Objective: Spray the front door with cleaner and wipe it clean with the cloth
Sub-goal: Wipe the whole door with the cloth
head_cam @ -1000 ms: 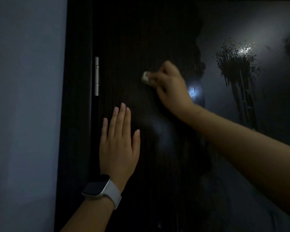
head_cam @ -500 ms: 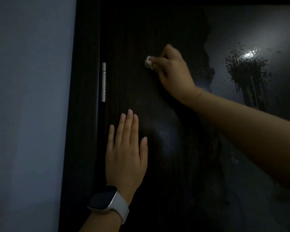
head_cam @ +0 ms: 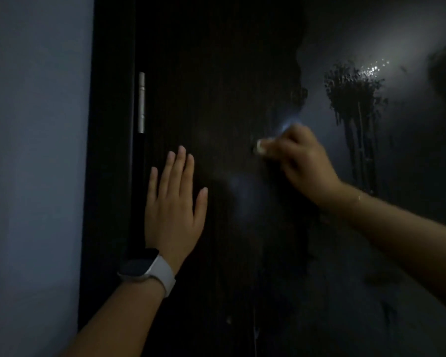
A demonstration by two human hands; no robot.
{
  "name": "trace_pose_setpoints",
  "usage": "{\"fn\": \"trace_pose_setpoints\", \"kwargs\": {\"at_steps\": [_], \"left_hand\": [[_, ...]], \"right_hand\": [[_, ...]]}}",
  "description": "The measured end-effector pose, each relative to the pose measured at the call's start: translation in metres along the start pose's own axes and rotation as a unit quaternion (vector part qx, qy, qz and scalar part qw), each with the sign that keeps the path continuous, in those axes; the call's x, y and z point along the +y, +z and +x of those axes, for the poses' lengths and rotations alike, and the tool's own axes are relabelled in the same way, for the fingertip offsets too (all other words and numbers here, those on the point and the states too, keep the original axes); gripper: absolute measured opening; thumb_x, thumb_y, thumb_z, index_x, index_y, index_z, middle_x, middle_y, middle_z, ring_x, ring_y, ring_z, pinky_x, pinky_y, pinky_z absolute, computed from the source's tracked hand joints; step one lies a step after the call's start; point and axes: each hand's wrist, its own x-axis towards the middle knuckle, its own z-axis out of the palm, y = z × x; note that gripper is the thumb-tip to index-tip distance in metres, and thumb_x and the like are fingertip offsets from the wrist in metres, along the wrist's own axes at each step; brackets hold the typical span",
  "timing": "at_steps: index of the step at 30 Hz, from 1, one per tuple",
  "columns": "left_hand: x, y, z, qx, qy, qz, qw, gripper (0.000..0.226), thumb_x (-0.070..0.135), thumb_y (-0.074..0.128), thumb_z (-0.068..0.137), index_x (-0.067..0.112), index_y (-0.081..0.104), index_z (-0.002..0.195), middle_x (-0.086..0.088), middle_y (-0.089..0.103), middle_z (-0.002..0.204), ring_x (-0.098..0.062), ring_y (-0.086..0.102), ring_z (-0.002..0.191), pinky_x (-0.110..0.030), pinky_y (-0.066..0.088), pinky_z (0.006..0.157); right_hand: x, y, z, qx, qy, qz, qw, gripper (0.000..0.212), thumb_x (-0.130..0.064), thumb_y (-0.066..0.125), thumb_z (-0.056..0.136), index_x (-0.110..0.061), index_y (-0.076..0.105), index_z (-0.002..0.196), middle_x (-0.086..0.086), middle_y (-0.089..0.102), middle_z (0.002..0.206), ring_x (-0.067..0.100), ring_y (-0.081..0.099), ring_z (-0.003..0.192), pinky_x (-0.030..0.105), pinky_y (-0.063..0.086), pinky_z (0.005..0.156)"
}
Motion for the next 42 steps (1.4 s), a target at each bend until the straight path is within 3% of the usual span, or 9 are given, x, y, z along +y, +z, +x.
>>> {"fn": "trace_pose_setpoints", "kwargs": {"at_steps": [3,6,14,16,22,25,30,34,42], "left_hand": [[0.004,-0.004,-0.007,-0.007,0.02,-0.027,0.999,0.056,0.041,0.03,0.1,0.015,0.03,0.15,-0.005,0.016,0.161,-0.019,0.012,0.149,-0.048,0.011,0.12],[0.016,-0.006,-0.03,-0.048,0.033,-0.059,0.997,0.058,0.045,0.029,0.099,0.02,0.025,0.152,-0.003,0.011,0.163,-0.019,0.006,0.15,-0.049,0.009,0.121],[0.029,-0.005,-0.121,-0.142,0.005,-0.107,0.984,0.063,0.053,0.03,0.095,0.033,0.015,0.153,0.005,-0.006,0.163,-0.018,-0.011,0.15,-0.055,-0.002,0.118],[0.029,-0.002,-0.13,-0.152,0.009,-0.103,0.983,0.064,0.054,0.032,0.095,0.032,0.017,0.153,0.003,-0.006,0.164,-0.021,-0.01,0.15,-0.055,-0.004,0.118],[0.029,-0.002,-0.129,-0.145,0.012,-0.092,0.985,0.065,0.053,0.035,0.095,0.03,0.018,0.153,0.003,-0.005,0.164,-0.021,-0.009,0.15,-0.04,-0.017,0.118],[0.03,-0.003,-0.129,-0.15,0.007,-0.095,0.984,0.065,0.053,0.035,0.094,0.032,0.016,0.153,0.005,-0.006,0.163,-0.02,-0.01,0.15,-0.038,-0.017,0.118],[0.033,-0.008,-0.129,-0.16,-0.002,-0.089,0.983,0.067,0.053,0.036,0.093,0.031,0.017,0.154,0.006,-0.009,0.163,-0.017,-0.014,0.149,-0.034,-0.02,0.117],[0.034,-0.015,-0.148,-0.185,-0.003,-0.085,0.979,0.067,0.049,0.039,0.093,0.029,0.019,0.154,0.005,-0.01,0.163,-0.016,-0.011,0.149,-0.045,-0.006,0.12],[0.018,-0.019,-0.19,-0.238,0.025,-0.082,0.968,0.068,0.048,0.042,0.094,0.029,0.015,0.154,0.002,-0.011,0.163,-0.019,-0.011,0.15,-0.037,-0.012,0.119]], "right_hand": [[0.012,0.002,0.015,0.058,0.111,-0.008,0.992,0.025,-0.021,0.05,0.095,-0.004,0.068,0.102,0.012,0.051,0.097,0.024,0.05,0.09,0.044,0.049,0.077],[-0.011,0.014,-0.025,0.079,0.106,0.021,0.991,0.025,-0.019,0.051,0.094,-0.004,0.069,0.102,0.013,0.051,0.092,0.025,0.051,0.087,0.04,0.048,0.073],[-0.056,0.002,-0.209,-0.17,-0.077,0.072,0.98,0.033,-0.014,0.042,0.098,-0.014,0.055,0.129,0.007,0.054,0.111,0.021,0.053,0.095,0.031,0.05,0.077],[-0.037,-0.007,-0.197,-0.139,-0.069,0.063,0.986,0.031,-0.018,0.04,0.1,-0.013,0.061,0.122,0.007,0.058,0.115,0.023,0.056,0.099,0.029,0.045,0.083],[0.012,-0.016,-0.104,0.071,0.159,-0.032,0.984,0.024,-0.014,0.05,0.095,-0.004,0.067,0.108,0.019,0.053,0.094,0.031,0.049,0.087,0.028,0.038,0.074],[-0.002,-0.005,-0.127,0.092,0.158,-0.006,0.983,0.02,-0.006,0.056,0.092,-0.005,0.067,0.109,0.017,0.052,0.094,0.027,0.048,0.087,0.03,0.04,0.072],[-0.055,0.004,-0.249,-0.062,0.054,0.084,0.993,0.033,-0.007,0.045,0.096,-0.012,0.056,0.126,0.015,0.058,0.102,0.025,0.05,0.089,0.031,0.042,0.075],[-0.067,-0.003,-0.296,-0.144,0.01,0.105,0.984,0.038,-0.006,0.045,0.093,-0.012,0.051,0.13,0.014,0.061,0.106,0.026,0.053,0.088,0.035,0.049,0.072],[-0.099,0.032,-0.213,0.072,0.27,0.094,0.956,0.031,-0.002,0.057,0.091,-0.009,0.066,0.12,0.009,0.048,0.099,0.019,0.047,0.088,0.022,0.041,0.074]]}}
